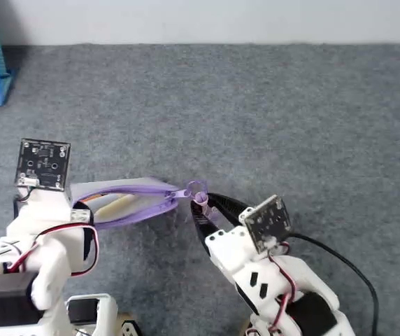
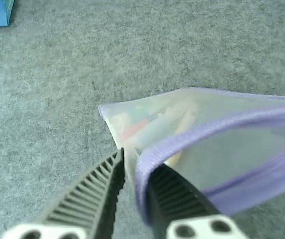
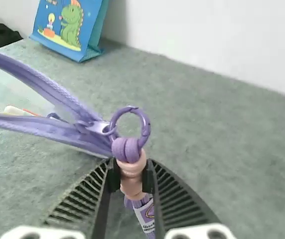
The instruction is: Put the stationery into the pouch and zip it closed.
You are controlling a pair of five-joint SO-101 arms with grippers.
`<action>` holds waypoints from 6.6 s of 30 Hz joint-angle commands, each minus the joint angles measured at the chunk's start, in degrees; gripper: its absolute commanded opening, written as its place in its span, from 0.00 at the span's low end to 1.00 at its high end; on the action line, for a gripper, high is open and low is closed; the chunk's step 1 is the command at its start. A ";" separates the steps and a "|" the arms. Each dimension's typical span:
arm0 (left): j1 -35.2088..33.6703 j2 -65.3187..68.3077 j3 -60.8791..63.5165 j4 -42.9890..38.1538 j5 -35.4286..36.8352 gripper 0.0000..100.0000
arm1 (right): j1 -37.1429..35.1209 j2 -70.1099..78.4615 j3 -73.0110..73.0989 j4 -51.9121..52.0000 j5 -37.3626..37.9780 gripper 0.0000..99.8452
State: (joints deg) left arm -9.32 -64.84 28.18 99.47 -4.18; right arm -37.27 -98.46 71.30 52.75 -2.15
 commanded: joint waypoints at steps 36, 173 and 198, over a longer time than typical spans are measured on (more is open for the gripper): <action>13.19 -23.47 -0.04 -1.76 -0.79 0.31 | 6.20 -4.44 -9.67 -16.92 7.91 0.01; 30.15 -6.95 36.97 -40.53 -1.14 0.19 | 7.87 -5.49 -30.86 36.62 1.67 0.01; 46.95 -6.51 35.65 -48.00 22.77 0.32 | 7.87 -5.49 -30.95 36.53 -2.55 0.01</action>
State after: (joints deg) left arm 37.27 -71.69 63.16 56.31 17.54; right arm -29.19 -103.91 42.99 90.02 -3.30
